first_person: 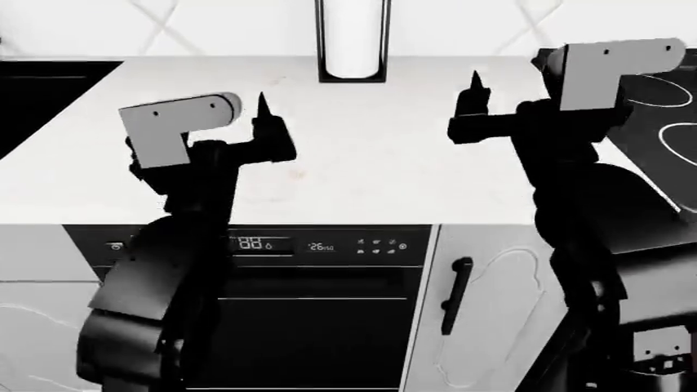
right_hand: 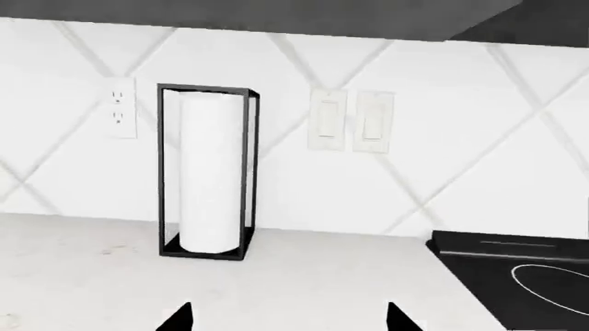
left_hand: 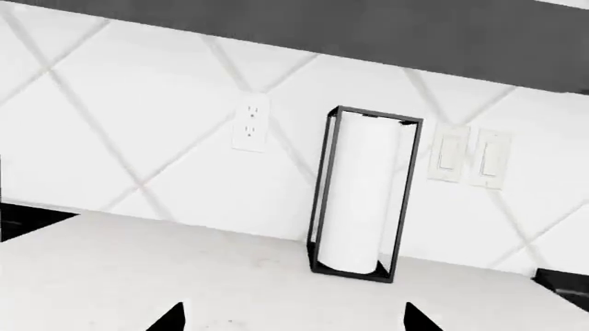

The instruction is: Pick and place the shaker into the drawer. Then close the cabinet.

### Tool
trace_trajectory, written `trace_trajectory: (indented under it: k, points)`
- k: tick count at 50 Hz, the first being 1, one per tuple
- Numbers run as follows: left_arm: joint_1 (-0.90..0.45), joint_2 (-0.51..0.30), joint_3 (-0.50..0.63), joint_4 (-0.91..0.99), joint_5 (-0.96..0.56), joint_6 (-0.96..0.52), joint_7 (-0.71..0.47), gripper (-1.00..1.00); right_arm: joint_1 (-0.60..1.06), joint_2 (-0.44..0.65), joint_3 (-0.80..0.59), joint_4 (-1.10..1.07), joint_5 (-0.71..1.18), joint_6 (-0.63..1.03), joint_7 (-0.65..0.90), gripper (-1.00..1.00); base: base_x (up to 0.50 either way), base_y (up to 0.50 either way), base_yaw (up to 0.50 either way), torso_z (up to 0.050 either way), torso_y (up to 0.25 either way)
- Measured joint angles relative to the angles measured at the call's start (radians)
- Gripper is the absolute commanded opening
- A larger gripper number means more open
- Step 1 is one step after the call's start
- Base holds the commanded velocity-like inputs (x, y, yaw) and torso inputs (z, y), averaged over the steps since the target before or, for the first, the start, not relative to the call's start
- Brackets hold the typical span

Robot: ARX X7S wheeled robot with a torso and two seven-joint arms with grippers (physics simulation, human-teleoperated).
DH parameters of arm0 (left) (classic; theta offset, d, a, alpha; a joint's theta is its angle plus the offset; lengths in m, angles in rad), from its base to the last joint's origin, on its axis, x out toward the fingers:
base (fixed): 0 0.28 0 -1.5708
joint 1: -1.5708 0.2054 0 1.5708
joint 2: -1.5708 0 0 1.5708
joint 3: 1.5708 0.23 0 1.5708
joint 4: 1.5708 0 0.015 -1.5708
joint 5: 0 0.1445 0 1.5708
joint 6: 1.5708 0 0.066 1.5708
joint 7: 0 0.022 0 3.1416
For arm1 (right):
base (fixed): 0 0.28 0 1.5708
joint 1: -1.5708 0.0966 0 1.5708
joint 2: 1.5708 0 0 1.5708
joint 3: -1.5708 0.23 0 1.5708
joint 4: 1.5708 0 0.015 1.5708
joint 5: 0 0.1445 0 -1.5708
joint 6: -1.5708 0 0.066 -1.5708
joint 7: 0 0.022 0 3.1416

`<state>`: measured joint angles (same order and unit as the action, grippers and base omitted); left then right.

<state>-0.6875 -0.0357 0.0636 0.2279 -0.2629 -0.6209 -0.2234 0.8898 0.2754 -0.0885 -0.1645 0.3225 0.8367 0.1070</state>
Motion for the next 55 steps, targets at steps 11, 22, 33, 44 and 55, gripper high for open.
trace_trajectory:
  k: [11,22,33,44,55]
  points:
    - [-0.879,0.021,0.178,-0.699,-0.31,0.004,-0.069,1.0,0.887,-0.066,-0.183,0.79,-0.082,-0.041,-0.223,1.0,0.0,0.0,0.0,0.05,0.111]
    - [-1.395,0.034,0.656,-1.255,-0.774,0.142,-0.097,1.0,1.276,-0.144,-0.058,1.153,-0.416,0.001,-0.398,1.0,0.0,0.0,0.0,0.05,0.113]
    - [-1.579,0.034,0.69,-1.442,-0.783,0.141,-0.126,1.0,1.405,-0.188,0.0,1.267,-0.571,0.014,-0.503,1.0,0.0,0.0,0.0,0.05,0.112]
    - [-1.637,0.035,0.864,-1.505,-0.944,0.124,-0.131,1.0,1.446,-0.214,0.015,1.33,-0.619,0.005,-0.554,1.0,0.03,0.0,0.0,0.05,0.112]
    - [-1.659,0.035,0.976,-1.522,-1.064,0.122,-0.122,1.0,1.461,-0.223,0.019,1.348,-0.641,0.005,-0.575,1.0,0.49,-0.1,0.0,0.005,0.003]
